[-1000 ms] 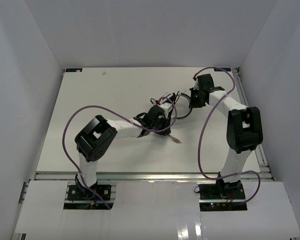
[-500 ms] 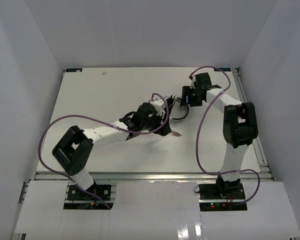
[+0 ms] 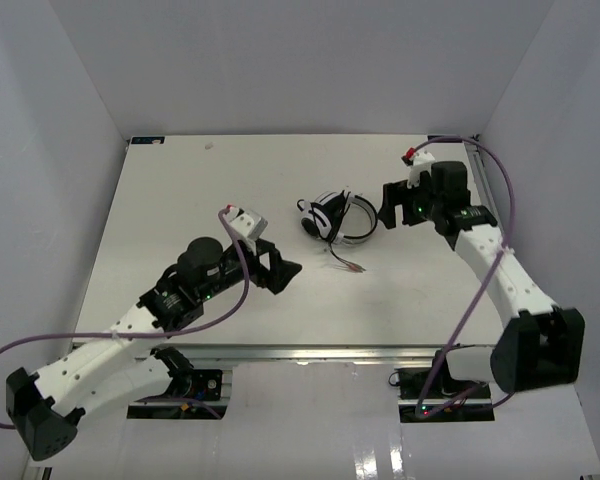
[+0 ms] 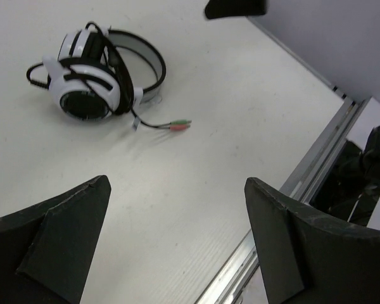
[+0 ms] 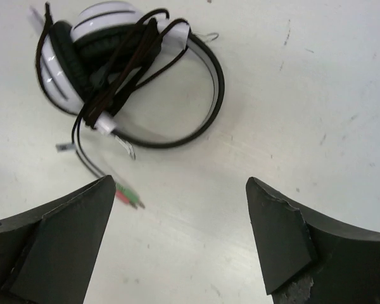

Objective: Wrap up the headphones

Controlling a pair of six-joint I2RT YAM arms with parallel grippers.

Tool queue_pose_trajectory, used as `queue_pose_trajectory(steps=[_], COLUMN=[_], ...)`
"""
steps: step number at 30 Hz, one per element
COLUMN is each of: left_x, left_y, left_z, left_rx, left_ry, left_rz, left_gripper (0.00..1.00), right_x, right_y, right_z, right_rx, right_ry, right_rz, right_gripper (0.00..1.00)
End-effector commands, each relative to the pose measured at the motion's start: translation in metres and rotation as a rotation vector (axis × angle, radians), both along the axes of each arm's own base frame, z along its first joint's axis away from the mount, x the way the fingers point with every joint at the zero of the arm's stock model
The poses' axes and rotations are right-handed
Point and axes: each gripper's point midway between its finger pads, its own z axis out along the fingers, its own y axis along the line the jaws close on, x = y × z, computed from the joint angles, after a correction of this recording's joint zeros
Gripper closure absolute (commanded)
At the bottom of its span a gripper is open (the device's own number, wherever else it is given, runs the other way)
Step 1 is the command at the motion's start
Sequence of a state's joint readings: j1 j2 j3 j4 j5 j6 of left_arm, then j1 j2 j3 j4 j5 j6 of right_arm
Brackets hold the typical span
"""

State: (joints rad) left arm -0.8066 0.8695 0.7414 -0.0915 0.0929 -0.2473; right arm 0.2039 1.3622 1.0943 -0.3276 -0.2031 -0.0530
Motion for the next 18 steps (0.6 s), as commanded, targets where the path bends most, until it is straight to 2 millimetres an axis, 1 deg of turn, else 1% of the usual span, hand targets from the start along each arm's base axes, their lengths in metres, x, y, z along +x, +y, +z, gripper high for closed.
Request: queue_pose_trajectory(steps=[1, 2, 4, 6, 9, 10, 12, 15, 18], left_x=[-0.021, -0.025, -0.028, -0.032, -0.035, -0.034, -0.035, -0.035, -0.034], left_y=[0.026, 0.032, 0.042, 0.049, 0.056, 0.058, 0.061, 0.061, 0.06], left_z=[-0.03, -0.031, -0.041, -0.04, -0.031, -0.03, -0.03, -0.028, -0.029], left_rx=[0.061, 0.055, 0.059, 0.034, 0.004, 0.005, 0.01, 0.008, 0.015], left_ry=[-0.019, -0.034, -0.04, -0.059, -0.087, -0.094, -0.097, -0.102, -0.099], left_rz=[-0.012, -0.005, 0.019, 0.036, 0.055, 0.064, 0.071, 0.071, 0.068], left_gripper=[0.02, 0.02, 0.02, 0.02, 0.02, 0.02, 0.02, 0.02, 0.02], right_x=[-0.043, -0.052, -0.069, -0.083, -0.094, -0.096, -0.105, -0.117, -0.119], right_y=[-0.023, -0.029, -0.04, -0.053, -0.072, -0.077, -0.075, -0.059, -0.059], right_z=[0.001, 0.002, 0.012, 0.031, 0.025, 0.022, 0.021, 0.024, 0.024], right_rx=[-0.108, -0.126, -0.145, -0.147, -0.162, -0.185, -0.214, -0.199, -0.185], right_ry=[-0.055, -0.065, -0.131, -0.217, -0.167, -0.165, -0.163, -0.169, -0.156], right_rz=[0.013, 0.002, -0.03, -0.083, -0.193, -0.199, -0.125, 0.057, 0.08], right_gripper=[0.1, 0.1, 0.1, 0.1, 0.1, 0.1, 0.1, 0.1, 0.1])
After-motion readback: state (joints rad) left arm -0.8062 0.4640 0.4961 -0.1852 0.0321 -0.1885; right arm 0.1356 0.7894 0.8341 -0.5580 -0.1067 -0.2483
